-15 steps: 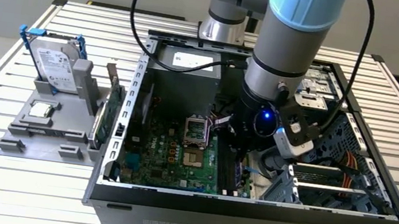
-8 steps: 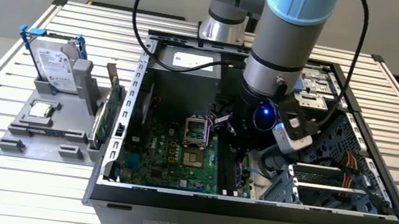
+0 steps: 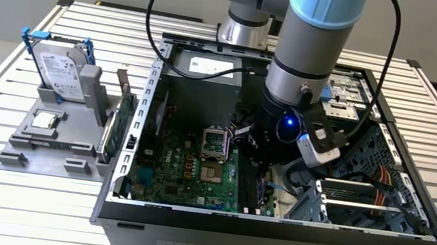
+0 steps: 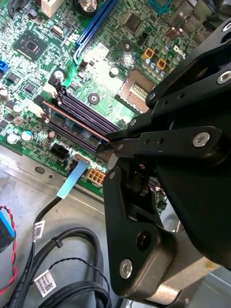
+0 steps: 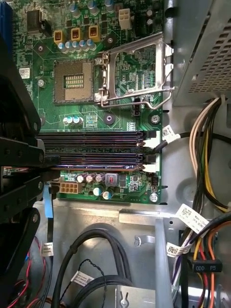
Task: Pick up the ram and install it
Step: 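Insert the ram into the slot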
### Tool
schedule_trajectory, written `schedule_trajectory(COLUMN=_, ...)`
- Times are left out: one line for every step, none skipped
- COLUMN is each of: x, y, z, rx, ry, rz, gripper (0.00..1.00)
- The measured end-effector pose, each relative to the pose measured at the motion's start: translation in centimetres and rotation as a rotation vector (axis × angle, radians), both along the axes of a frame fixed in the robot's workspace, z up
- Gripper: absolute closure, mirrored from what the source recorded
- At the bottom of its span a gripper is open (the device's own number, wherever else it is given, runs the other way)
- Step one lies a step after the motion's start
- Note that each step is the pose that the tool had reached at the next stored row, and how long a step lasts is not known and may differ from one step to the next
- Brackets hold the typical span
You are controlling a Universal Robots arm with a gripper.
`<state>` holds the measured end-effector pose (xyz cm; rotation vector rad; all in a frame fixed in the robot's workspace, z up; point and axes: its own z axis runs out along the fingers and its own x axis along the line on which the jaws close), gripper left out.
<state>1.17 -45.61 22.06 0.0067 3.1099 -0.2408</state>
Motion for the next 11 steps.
schedule_trajectory(x=0.00, y=0.00, z=-0.05, rx=-0.0001, ry=0.0000, rz=0.000, gripper=1.00)
schedule_trajectory(x=0.00, y=0.00, z=-0.12, rx=-0.0002, ry=0.0000, rz=0.000, gripper=1.00)
schedule_trajectory(x=0.00, y=0.00, z=-0.19, rx=-0.0005, ry=0.0001, rz=0.000, gripper=1.00)
schedule_trajectory(x=0.00, y=0.00, z=-0.26, rx=-0.0005, ry=0.0001, rz=0.000, gripper=1.00)
schedule_trajectory(x=0.00, y=0.00, z=-0.32, rx=-0.0005, ry=0.0001, rz=0.000, gripper=1.00)
schedule_trajectory(x=0.00, y=0.01, z=-0.36, rx=-0.0007, ry=0.0001, rz=0.000, gripper=1.00)
schedule_trajectory(x=0.01, y=0.05, z=-0.39, rx=-0.0008, ry=0.0001, rz=0.000, gripper=1.00)
schedule_trajectory(x=0.01, y=0.07, z=-0.41, rx=-0.0007, ry=0.0001, rz=0.000, gripper=1.00)
schedule_trajectory(x=0.01, y=0.09, z=-0.43, rx=-0.0007, ry=0.0000, rz=0.000, gripper=1.00)
schedule_trajectory(x=0.01, y=0.13, z=-0.43, rx=-0.0005, ry=0.0000, rz=0.000, gripper=1.00)
schedule_trajectory(x=0.01, y=0.16, z=-0.44, rx=-0.0006, ry=0.0000, rz=0.000, gripper=1.00)
